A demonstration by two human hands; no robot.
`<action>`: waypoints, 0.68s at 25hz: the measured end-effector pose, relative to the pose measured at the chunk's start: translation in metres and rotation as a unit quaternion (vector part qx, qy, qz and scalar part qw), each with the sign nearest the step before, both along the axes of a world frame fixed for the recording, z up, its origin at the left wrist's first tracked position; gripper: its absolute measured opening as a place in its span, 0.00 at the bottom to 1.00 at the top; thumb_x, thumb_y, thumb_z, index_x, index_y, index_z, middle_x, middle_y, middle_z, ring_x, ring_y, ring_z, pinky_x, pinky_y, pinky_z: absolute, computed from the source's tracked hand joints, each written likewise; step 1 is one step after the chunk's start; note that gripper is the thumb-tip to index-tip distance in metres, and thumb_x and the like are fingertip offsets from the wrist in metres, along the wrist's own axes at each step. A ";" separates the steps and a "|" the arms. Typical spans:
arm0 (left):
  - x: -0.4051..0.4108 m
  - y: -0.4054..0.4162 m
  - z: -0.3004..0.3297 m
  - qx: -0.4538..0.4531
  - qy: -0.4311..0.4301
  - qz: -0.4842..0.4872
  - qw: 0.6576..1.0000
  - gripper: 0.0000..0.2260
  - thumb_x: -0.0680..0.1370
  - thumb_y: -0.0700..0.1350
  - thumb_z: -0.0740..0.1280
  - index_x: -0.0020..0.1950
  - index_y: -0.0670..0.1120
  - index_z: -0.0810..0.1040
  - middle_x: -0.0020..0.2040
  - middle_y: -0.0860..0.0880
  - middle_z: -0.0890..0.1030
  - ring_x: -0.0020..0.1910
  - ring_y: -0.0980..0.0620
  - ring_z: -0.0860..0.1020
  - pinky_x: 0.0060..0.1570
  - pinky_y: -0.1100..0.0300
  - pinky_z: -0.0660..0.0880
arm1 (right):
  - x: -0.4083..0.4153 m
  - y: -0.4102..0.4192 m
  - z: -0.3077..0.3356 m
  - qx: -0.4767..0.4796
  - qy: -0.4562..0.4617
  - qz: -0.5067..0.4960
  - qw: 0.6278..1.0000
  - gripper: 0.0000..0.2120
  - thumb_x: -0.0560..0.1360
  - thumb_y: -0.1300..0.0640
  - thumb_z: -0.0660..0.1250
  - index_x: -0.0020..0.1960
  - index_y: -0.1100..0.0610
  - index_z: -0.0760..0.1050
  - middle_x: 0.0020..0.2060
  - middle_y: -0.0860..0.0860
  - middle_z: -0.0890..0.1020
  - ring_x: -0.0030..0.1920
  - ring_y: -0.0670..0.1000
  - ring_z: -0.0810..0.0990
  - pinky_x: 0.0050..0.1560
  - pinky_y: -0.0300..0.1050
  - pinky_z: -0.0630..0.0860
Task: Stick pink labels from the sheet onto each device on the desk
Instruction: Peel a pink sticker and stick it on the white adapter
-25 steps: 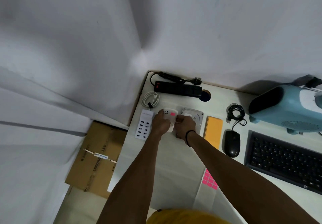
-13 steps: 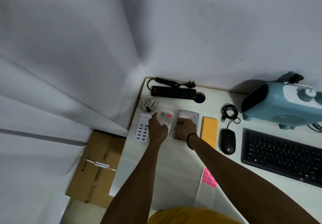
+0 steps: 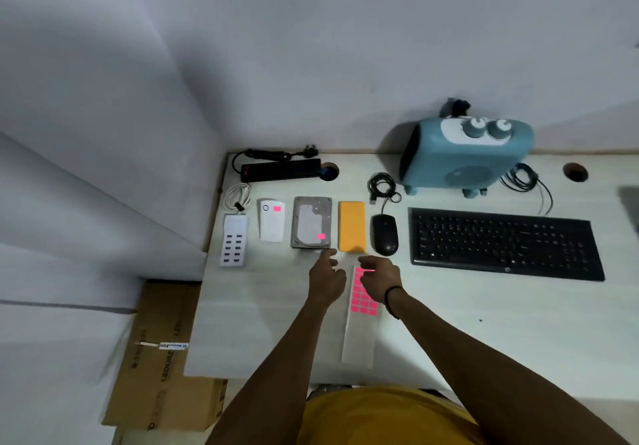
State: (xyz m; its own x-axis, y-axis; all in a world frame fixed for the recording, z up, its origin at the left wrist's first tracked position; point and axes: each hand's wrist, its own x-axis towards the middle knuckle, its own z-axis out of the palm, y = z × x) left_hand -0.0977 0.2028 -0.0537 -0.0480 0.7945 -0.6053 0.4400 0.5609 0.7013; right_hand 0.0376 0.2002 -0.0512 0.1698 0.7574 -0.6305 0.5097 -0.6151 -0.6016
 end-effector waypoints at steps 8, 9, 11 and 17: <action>0.028 -0.046 -0.035 -0.140 0.105 -0.039 0.984 0.20 0.79 0.43 0.66 0.71 0.44 0.71 0.68 0.43 0.76 0.68 0.42 0.74 0.69 0.42 0.71 | 0.042 -0.074 -0.016 -0.063 -0.176 0.318 0.929 0.29 0.74 0.65 0.63 0.73 0.47 0.69 0.69 0.51 0.75 0.68 0.55 0.74 0.65 0.50 0.74; 0.028 -0.050 -0.040 -0.157 0.110 -0.037 0.981 0.19 0.78 0.44 0.66 0.69 0.44 0.72 0.67 0.43 0.77 0.66 0.42 0.75 0.68 0.40 0.71 | 0.041 -0.080 -0.017 -0.066 -0.191 0.345 0.917 0.28 0.74 0.63 0.63 0.73 0.47 0.68 0.67 0.50 0.76 0.67 0.55 0.75 0.63 0.51 0.75; 0.030 -0.057 -0.043 -0.168 0.095 -0.023 0.981 0.18 0.78 0.46 0.67 0.67 0.44 0.73 0.64 0.43 0.78 0.64 0.42 0.76 0.67 0.42 0.72 | 0.037 -0.086 -0.019 -0.065 -0.214 0.368 0.902 0.29 0.74 0.61 0.65 0.73 0.48 0.66 0.63 0.50 0.78 0.62 0.57 0.78 0.57 0.50 0.77; 0.035 -0.072 -0.046 -0.148 0.067 -0.016 0.987 0.13 0.79 0.43 0.71 0.62 0.41 0.82 0.58 0.42 0.84 0.54 0.43 0.82 0.49 0.55 0.79 | 0.037 -0.092 -0.028 -0.071 -0.221 0.379 0.896 0.35 0.75 0.57 0.67 0.78 0.50 0.57 0.67 0.51 0.75 0.63 0.57 0.77 0.57 0.50 0.76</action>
